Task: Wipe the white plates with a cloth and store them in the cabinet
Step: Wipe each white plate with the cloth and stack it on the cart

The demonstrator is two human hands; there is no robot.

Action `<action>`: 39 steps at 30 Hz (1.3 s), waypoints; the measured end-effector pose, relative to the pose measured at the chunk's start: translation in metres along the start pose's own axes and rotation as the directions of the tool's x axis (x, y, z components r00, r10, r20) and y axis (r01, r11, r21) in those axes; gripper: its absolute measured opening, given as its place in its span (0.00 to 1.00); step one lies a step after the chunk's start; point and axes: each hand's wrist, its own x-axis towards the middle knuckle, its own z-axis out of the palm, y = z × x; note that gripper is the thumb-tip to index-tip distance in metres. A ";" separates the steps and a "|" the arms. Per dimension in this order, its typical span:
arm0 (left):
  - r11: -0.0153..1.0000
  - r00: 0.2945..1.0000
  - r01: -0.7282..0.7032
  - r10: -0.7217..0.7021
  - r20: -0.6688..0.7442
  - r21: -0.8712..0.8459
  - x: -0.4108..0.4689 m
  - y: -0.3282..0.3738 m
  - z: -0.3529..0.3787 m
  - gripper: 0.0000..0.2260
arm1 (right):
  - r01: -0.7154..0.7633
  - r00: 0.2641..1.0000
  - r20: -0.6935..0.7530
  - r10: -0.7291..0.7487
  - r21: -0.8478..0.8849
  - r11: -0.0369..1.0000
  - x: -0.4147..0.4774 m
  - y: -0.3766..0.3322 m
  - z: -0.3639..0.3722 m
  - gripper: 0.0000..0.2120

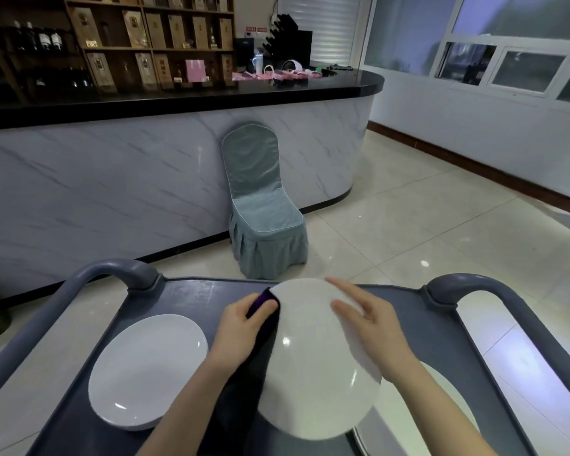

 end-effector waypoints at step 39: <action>0.999 0.987 -0.045 0.042 0.156 0.015 -0.002 0.006 -0.002 0.09 | 0.013 0.966 0.258 0.032 -0.169 0.985 0.016 0.008 0.002 0.09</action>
